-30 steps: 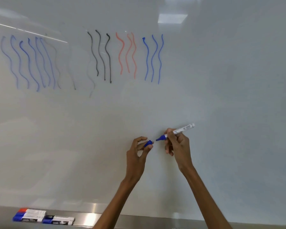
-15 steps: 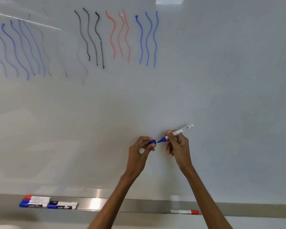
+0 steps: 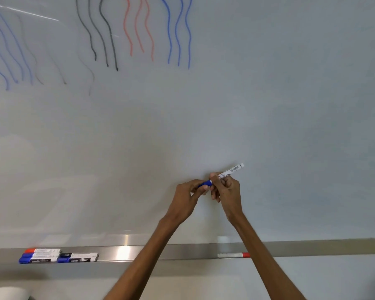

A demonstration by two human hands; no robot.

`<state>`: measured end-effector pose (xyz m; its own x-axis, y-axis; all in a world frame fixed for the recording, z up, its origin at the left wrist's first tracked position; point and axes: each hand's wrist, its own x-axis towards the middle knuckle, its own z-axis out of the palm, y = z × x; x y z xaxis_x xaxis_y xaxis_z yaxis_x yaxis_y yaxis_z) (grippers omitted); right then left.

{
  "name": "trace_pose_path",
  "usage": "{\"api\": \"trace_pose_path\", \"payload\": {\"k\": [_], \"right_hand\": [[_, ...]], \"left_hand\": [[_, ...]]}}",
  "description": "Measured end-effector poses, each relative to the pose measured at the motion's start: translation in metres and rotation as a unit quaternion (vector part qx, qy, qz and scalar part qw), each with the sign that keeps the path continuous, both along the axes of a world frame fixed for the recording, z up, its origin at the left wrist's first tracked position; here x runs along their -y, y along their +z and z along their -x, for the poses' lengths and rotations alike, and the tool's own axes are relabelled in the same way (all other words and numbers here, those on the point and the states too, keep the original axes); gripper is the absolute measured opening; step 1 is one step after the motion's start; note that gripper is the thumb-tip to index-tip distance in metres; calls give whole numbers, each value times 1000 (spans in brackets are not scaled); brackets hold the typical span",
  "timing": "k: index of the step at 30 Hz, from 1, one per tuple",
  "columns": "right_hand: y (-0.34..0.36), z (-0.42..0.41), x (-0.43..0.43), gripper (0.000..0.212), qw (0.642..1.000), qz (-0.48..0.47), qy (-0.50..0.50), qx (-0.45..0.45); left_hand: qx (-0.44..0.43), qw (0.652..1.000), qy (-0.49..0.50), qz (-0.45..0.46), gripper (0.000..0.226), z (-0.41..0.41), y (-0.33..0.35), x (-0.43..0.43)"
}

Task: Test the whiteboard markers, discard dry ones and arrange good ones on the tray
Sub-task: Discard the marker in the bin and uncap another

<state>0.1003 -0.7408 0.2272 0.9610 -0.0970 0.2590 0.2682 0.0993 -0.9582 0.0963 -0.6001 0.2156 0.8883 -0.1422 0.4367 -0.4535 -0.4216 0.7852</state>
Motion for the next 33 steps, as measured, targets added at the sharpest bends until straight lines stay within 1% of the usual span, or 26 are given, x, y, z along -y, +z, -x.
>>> {"api": "trace_pose_path", "payload": {"k": [2, 7, 11, 13, 18, 20, 23, 26, 28, 33], "right_hand": [[-11, 2, 0, 30, 1000, -19, -12, -13], [-27, 4, 2, 34, 997, -51, -43, -47], [-31, 5, 8, 35, 993, -70, -59, -69], [-31, 6, 15, 34, 994, -54, -47, -79], [-45, 17, 34, 31, 991, -17, -18, -134], [-54, 24, 44, 30, 985, -22, -16, -168], [-69, 35, 63, 37, 976, -38, -33, -212], [-84, 49, 91, 32, 969, -62, -61, -230], [-96, 62, 110, 26, 967, -40, -67, -242], [-134, 96, 157, 17, 954, 106, -95, -265]], "left_hand": [[5, 1000, 0, -14, 23, 1, -7, 5], [48, 996, 3, -72, 31, 1, -15, 14], [67, 992, 2, -105, 21, 1, -17, 21], [73, 991, 3, -110, 21, 2, -21, 22], [25, 991, -32, -129, 24, 1, -41, 24], [20, 987, -50, -153, 22, 0, -47, 27], [5, 985, -44, -169, 17, -1, -58, 31], [-30, 984, -40, -171, 20, 0, -75, 39], [-52, 980, -49, -186, 21, 3, -88, 49], [-117, 960, -94, -238, 17, 24, -119, 91]]}}
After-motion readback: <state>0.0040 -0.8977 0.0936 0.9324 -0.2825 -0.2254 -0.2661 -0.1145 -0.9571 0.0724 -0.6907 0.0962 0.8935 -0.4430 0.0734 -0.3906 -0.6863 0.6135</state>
